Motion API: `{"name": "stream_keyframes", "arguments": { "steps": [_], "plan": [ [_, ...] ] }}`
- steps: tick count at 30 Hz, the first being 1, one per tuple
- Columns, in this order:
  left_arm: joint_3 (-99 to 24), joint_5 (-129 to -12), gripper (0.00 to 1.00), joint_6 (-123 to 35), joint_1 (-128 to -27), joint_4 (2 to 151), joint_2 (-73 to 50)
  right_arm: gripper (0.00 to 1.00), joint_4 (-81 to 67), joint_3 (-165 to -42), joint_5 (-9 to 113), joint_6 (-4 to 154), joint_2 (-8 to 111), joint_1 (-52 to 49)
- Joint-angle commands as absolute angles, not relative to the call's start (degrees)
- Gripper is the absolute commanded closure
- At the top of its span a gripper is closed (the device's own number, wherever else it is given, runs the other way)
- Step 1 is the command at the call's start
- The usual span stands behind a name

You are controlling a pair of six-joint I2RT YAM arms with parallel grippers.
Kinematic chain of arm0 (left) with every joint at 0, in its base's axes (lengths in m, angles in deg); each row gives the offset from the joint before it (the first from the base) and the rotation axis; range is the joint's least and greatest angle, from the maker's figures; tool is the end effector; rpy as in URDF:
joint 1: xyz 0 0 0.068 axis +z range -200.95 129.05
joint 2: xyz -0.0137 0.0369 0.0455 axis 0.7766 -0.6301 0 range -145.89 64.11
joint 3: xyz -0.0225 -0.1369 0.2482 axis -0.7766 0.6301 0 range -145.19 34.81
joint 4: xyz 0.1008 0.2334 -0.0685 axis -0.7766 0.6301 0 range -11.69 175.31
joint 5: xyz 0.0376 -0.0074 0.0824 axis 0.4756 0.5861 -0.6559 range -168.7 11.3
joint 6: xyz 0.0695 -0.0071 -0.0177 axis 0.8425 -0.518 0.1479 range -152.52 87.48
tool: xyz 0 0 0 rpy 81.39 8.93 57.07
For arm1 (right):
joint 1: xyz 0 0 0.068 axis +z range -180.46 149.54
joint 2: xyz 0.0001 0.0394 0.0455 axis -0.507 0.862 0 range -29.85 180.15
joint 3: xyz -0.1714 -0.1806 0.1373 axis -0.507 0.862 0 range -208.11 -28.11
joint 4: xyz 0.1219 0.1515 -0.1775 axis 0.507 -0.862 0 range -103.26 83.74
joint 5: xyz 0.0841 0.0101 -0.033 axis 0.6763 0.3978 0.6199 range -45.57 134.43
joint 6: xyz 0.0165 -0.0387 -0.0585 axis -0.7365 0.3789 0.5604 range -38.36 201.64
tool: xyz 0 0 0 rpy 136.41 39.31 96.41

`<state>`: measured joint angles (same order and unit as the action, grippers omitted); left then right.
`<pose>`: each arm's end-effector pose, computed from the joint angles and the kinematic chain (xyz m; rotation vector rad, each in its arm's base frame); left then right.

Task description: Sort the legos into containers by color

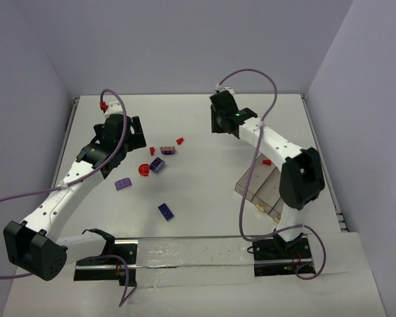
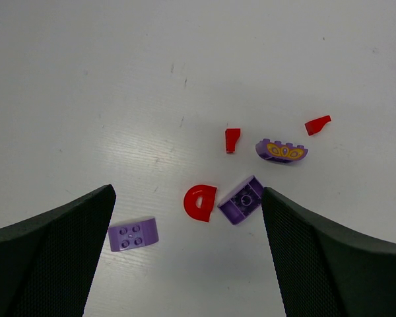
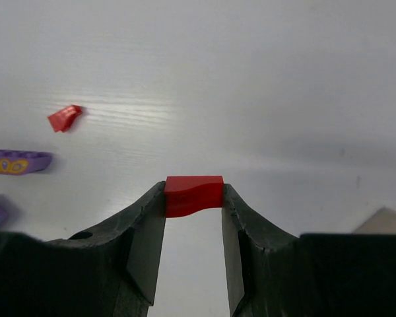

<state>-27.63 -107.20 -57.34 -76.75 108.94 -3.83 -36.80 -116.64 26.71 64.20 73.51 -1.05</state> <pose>0.2555 -0.0918 0.3308 -0.2529 2.1006 0.0259 0.3832 0.1952 0.2836 -0.0938 2.3140 0.0467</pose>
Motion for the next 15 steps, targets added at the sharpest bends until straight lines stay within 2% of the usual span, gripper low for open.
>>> {"name": "stream_keyframes", "arguments": {
  "steps": [1,3,7,15],
  "plan": [
    [-27.4,-106.6,0.01,-56.9,-77.0,106.8,-3.2,0.66,-32.4,-102.3,27.3,60.3,62.8,-7.0],
    [-27.1,-105.9,0.01,-56.7,-77.1,106.0,-3.4,0.66,-30.7,-94.6,28.9,58.8,56.6,-11.3],
    [-27.5,-105.2,0.01,-56.9,-77.2,106.1,-4.6,0.66,-30.1,-86.7,29.1,58.4,49.3,-16.6],
    [-27.7,-103.9,0.01,-57.3,-77.4,105.3,-4.3,0.65,-30.9,-79.6,26.5,59.3,45.2,-21.1]
  ]
}}
